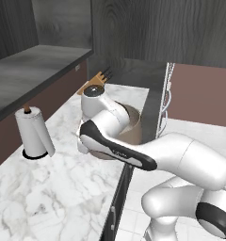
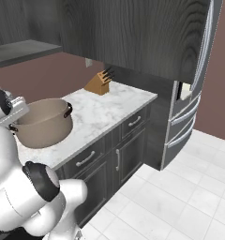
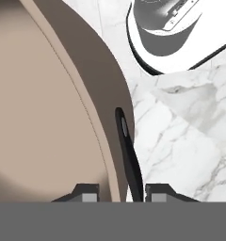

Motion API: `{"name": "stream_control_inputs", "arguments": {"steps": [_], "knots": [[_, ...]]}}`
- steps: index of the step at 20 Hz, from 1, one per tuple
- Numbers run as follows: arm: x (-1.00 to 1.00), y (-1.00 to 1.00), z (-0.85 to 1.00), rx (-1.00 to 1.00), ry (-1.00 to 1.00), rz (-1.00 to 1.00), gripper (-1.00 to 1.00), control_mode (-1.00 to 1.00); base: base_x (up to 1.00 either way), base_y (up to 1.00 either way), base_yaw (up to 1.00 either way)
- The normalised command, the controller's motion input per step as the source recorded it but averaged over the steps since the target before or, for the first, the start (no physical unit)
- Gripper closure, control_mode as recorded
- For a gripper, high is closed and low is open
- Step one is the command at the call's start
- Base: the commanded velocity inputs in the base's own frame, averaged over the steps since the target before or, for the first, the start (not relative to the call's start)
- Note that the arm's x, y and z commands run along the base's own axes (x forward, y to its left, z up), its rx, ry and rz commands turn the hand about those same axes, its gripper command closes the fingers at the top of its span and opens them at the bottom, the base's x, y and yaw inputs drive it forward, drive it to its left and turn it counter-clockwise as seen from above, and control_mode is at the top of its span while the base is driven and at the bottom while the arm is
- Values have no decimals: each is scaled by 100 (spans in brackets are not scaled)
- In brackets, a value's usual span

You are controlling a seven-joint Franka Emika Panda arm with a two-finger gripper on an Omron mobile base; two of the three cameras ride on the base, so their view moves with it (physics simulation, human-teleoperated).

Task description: Pick the kettle from the cabinet and place it on a stove burner. Then pick the pot from the counter and place it on another stove burner. Finally, turn both burners on.

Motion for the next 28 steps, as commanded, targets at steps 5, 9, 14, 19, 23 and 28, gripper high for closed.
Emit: {"name": "stream_control_inputs", "arguments": {"steps": [5,9,14,19,23,28], "knots": [[-19,-41,32,0,0,-11,100,-100,0,0,0],[-19,-48,35,0,0,-10,100,-100,0,0,0],[-20,-48,31,0,0,-8,100,-100,0,0,0],[-22,-50,24,0,-2,-6,100,-100,0,0,0],[-23,-45,24,0,-5,-7,100,-100,0,0,0],[-22,-20,3,0,0,-8,100,-100,0,0,0]]}}
